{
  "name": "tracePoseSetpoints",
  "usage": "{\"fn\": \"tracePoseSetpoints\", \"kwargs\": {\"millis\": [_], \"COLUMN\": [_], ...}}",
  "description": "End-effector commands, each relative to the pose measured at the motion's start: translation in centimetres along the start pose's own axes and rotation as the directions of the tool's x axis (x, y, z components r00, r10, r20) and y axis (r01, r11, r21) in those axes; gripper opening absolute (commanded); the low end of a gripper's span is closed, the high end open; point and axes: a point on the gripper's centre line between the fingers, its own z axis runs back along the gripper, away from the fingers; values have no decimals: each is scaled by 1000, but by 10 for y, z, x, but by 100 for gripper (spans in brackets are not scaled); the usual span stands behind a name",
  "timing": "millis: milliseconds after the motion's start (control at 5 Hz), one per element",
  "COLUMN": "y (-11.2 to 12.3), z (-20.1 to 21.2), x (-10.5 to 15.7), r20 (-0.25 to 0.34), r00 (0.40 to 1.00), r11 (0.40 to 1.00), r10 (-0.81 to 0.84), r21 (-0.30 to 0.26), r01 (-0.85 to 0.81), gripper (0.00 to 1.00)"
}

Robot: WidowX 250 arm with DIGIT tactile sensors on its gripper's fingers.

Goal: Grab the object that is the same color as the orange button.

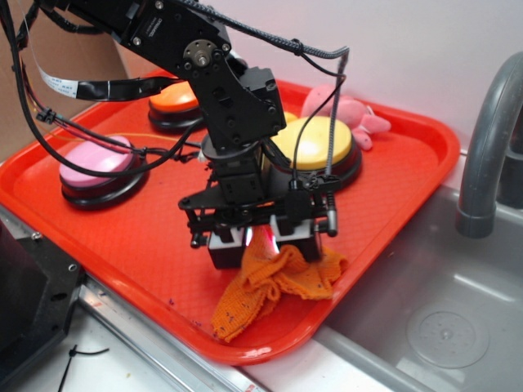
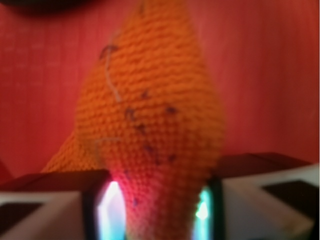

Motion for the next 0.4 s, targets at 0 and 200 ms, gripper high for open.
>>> {"fn": "tracePoseSetpoints", "kwargs": {"millis": [0, 200], "y": [20, 46], "z": [75, 121], "x": [29, 49], "r20": [82, 91], "r00": [982, 951], "r11": [985, 955], "r10": [-172, -296], "r21": [-8, 64], "r01": [173, 291], "gripper": [0, 0]}}
